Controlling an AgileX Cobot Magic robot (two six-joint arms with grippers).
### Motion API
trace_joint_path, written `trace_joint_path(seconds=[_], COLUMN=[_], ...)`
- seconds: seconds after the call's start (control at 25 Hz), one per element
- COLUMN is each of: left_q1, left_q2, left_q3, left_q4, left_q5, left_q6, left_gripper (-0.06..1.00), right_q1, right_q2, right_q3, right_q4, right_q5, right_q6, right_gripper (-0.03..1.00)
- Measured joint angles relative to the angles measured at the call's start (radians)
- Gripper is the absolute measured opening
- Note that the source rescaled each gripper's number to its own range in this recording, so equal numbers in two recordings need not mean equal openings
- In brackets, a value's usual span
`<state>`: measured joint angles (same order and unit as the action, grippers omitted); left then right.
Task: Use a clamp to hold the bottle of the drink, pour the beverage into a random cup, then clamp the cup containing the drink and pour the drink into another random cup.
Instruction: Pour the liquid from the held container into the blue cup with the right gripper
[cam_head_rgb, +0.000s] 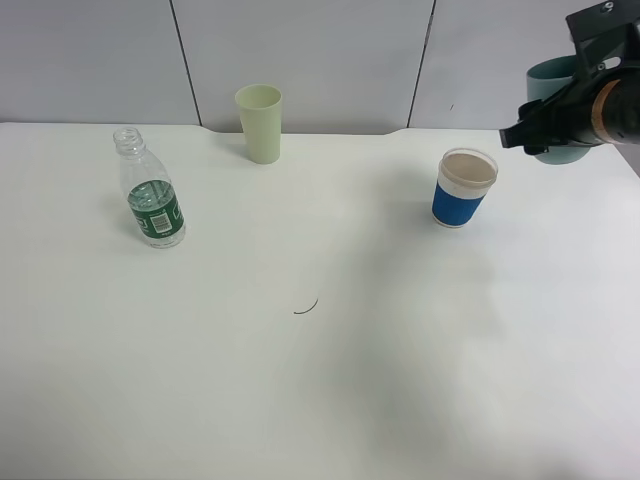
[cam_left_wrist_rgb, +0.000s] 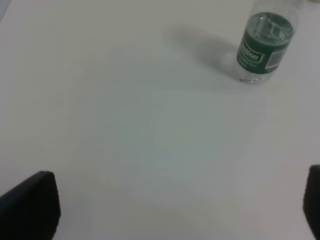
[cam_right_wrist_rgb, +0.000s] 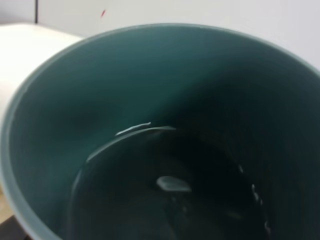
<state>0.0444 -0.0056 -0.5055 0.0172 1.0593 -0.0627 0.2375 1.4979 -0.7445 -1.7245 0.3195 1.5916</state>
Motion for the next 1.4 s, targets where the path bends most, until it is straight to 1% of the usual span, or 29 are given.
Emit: trace_joint_path(seconds=[0.16, 0.28, 0.64, 0.92, 1.4], left_q1=[0.000, 0.000, 0.000, 0.000, 0.000], left_q2=[0.000, 0.000, 0.000, 0.000, 0.000], left_q3=[0.000, 0.000, 0.000, 0.000, 0.000], left_q4=[0.000, 0.000, 0.000, 0.000, 0.000], left_q5=[0.000, 0.000, 0.000, 0.000, 0.000], left_q6=[0.001, 0.001, 0.000, 0.000, 0.001], left_gripper=[1.00, 1.00, 1.00, 1.00, 1.00], right_q1=[0.051, 0.073, 0.085, 0.085, 0.085], right_q2=[0.050, 0.061, 0.062, 0.062, 0.062], right_q3=[-0.008, -0.008, -0.010, -0.010, -0.055], right_q4=[0.001, 0.001, 0.002, 0.002, 0.002], right_q5=[0.049, 0.088, 0.160, 0.175, 0.179], right_q6=[-0.006, -0.038, -0.149, -0.235, -0.310], right_gripper=[0.00, 0.00, 0.00, 0.00, 0.00])
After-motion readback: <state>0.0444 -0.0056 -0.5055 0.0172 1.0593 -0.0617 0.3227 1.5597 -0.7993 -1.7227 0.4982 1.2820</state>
